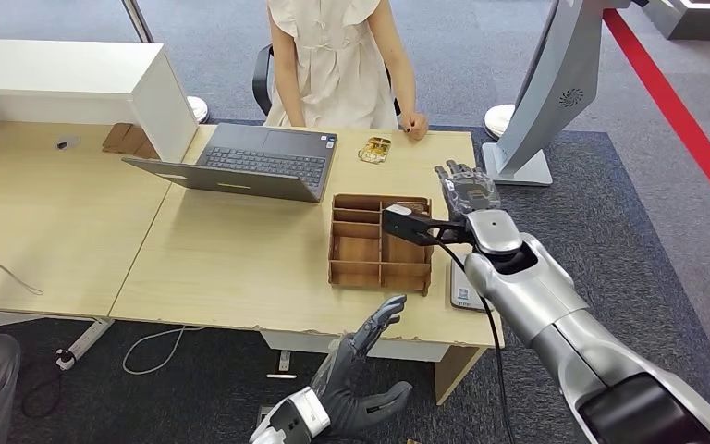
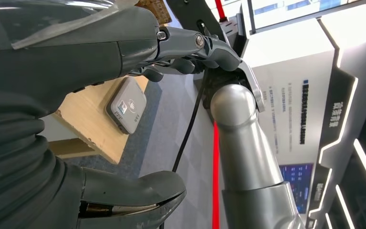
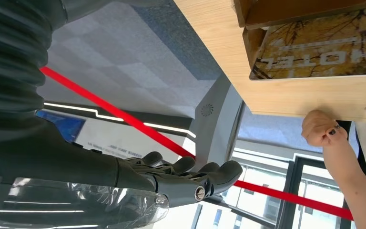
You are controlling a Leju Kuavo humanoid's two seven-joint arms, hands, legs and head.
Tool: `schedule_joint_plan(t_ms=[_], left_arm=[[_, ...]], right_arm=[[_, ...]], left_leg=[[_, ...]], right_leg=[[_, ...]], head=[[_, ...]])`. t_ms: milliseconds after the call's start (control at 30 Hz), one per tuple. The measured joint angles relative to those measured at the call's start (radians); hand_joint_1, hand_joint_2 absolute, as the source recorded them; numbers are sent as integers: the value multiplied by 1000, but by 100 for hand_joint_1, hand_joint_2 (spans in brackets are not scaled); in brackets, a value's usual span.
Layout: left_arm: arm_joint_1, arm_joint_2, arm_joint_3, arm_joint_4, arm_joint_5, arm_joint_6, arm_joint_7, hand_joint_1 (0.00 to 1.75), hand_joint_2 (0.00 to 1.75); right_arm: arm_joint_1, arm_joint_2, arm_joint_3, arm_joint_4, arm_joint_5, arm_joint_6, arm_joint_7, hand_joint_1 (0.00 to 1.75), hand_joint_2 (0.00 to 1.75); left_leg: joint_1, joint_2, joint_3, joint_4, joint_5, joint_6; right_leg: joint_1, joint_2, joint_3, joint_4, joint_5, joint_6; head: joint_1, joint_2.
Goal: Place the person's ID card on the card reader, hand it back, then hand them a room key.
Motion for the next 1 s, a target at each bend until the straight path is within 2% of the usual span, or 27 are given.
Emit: schedule_joint_plan(t_ms=[567,1000], left_arm=[[0,0,0,2,8,1,-13,0,175],[0,0,-1,2,7,-5,-13,0,175]], right_arm=[[-59,107,30,92,-21,-14,-79,0,175],[-68,107,41,167,-45,-30,-57,0,175]], left_leg=[[0,0,0,0,0,0],[0,0,0,0,0,0]], right_leg=[[0,0,0,0,0,0],[0,0,0,0,0,0]], head=[[0,0],[0,0]])
